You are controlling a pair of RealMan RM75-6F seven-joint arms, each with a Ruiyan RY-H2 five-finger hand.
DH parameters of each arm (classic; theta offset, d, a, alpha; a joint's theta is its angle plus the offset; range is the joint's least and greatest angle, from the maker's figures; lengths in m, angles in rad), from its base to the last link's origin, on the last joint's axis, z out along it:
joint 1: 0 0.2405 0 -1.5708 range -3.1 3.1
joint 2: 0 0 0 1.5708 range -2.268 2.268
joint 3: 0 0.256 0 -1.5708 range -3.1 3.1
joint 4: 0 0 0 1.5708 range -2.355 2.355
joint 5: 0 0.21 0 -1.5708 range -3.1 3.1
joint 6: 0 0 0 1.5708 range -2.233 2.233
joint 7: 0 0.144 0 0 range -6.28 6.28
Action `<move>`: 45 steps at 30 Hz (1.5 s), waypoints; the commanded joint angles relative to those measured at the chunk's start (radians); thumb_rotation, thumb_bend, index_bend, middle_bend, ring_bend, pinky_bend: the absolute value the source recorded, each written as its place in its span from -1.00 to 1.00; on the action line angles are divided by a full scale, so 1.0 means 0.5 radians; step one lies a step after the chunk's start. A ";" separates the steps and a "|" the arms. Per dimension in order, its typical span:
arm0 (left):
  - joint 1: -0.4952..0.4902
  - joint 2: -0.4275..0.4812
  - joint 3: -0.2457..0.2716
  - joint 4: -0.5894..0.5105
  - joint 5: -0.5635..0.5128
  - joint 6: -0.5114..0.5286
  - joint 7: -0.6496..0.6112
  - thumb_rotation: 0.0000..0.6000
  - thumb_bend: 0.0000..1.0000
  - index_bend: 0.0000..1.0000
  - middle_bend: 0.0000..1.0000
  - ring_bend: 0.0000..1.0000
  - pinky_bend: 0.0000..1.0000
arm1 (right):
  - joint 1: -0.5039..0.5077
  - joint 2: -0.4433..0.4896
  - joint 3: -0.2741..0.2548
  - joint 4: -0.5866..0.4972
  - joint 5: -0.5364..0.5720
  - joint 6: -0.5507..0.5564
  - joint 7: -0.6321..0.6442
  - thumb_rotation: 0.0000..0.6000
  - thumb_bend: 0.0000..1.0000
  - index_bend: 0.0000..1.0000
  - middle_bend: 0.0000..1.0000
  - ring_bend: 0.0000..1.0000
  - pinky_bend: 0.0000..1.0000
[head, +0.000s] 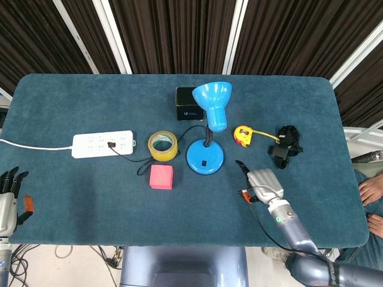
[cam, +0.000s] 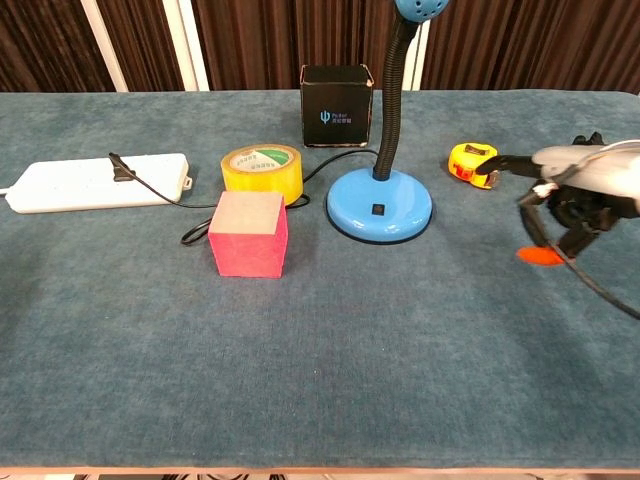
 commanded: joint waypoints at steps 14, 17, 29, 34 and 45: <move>0.002 0.019 0.003 -0.008 -0.008 -0.007 -0.032 1.00 0.27 -0.71 -0.95 -1.00 -1.00 | 0.372 -0.307 0.007 0.148 0.460 -0.023 -0.237 1.00 -0.25 -1.00 0.27 0.58 1.00; 0.002 0.020 0.004 -0.008 -0.010 -0.008 -0.034 1.00 0.27 -0.71 -0.95 -1.00 -1.00 | 0.415 -0.339 0.005 0.174 0.511 -0.028 -0.243 1.00 -0.25 -1.00 0.27 0.58 1.00; 0.004 0.029 0.005 -0.009 -0.017 -0.009 -0.046 1.00 0.27 -0.71 -0.95 -1.00 -1.00 | 0.525 -0.429 -0.031 0.299 0.644 -0.028 -0.227 1.00 -0.25 -1.00 0.27 0.58 1.00; 0.003 0.029 0.004 -0.009 -0.019 -0.010 -0.046 1.00 0.27 -0.71 -0.95 -1.00 -1.00 | 0.551 -0.438 -0.045 0.310 0.643 -0.025 -0.210 1.00 -0.25 -1.00 0.27 0.58 1.00; 0.001 0.030 0.004 -0.008 -0.024 -0.012 -0.048 1.00 0.27 -0.71 -0.95 -1.00 -1.00 | 0.585 -0.449 -0.081 0.292 0.617 -0.005 -0.178 1.00 -0.25 -1.00 0.27 0.58 1.00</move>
